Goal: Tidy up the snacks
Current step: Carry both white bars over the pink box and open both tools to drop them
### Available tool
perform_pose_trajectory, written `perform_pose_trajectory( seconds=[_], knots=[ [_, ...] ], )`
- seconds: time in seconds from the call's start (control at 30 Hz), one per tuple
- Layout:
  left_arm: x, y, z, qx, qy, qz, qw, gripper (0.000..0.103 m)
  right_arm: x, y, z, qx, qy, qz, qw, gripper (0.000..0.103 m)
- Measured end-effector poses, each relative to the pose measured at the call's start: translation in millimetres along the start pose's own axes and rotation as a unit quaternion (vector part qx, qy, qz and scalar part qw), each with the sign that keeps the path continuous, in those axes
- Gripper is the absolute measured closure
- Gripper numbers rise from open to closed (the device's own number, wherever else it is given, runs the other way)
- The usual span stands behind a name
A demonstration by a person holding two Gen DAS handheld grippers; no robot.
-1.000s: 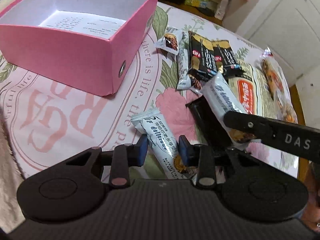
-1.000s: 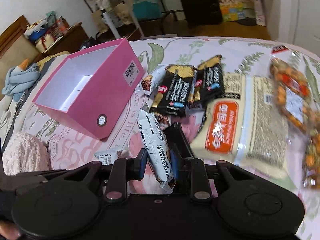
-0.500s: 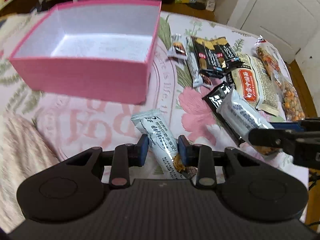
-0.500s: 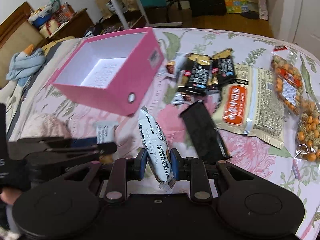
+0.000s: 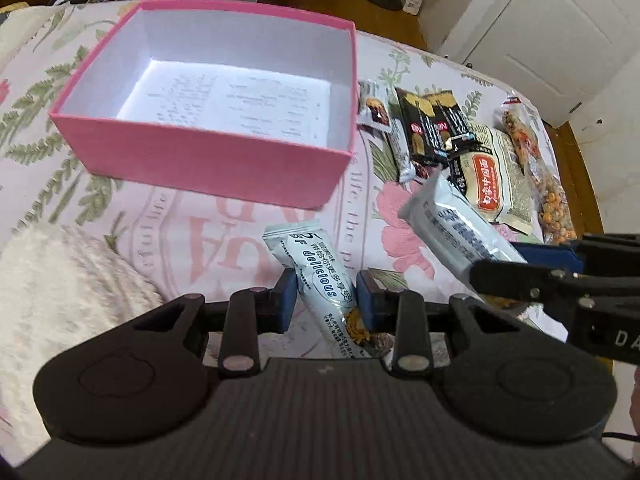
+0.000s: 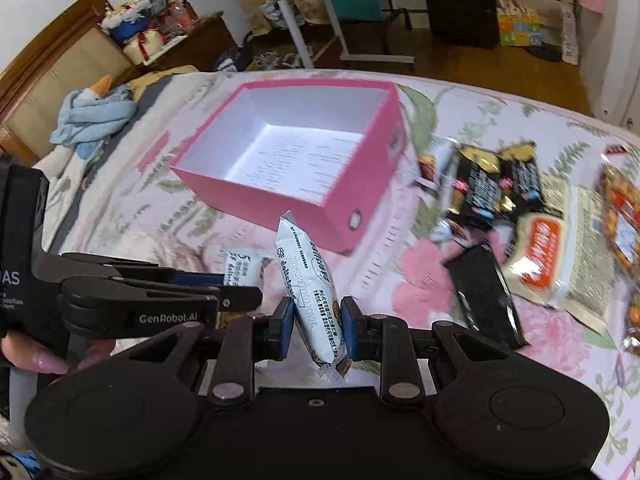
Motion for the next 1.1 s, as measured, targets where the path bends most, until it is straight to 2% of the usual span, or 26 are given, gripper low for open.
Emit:
perform_pose_trajectory(
  seconds=[0.27,0.43,0.57,0.63,0.73,0.9,1.0,1.1],
  knots=[
    [-27,-21,-33,0.016,0.005,0.012,0.9998,0.072,-38,-45,9,0.014,-0.013,-0.038,0.999,0.073],
    [-48,-45,-36,0.030,-0.009,0.008,0.9995,0.072,-52,-77,32,0.015,-0.023,-0.056,0.998,0.073],
    [-68,-74,-31,0.050,-0.038,0.010,0.9979,0.072,-58,-109,57,0.021,-0.029,-0.073,0.997,0.073],
    [-78,-91,-22,0.060,-0.055,0.017,0.9966,0.072,-59,-125,73,0.025,-0.026,-0.082,0.996,0.073],
    [-99,-118,3,0.050,-0.075,0.006,0.9959,0.072,-54,-152,102,0.020,-0.023,-0.076,0.997,0.073],
    [-130,-155,47,0.049,-0.084,-0.013,0.9952,0.074,-42,-182,158,0.000,-0.011,-0.066,0.998,0.073],
    [-143,-167,68,0.041,-0.080,-0.034,0.9953,0.076,-37,-192,189,-0.010,0.001,-0.077,0.997,0.073],
    [-148,-172,86,0.049,-0.101,-0.030,0.9933,0.078,-32,-197,213,-0.027,0.012,-0.066,0.997,0.073]
  ],
)
Point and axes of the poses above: each gripper's, at about its wrist camera, not at the fingertips, and z roughly the way its jaws point, x to its right, y to its underside, the point moved 2 cm from there along z, roughly the way its jaws point, and after that the axes turned 4 degrees about -x, right-handed, at the moved point
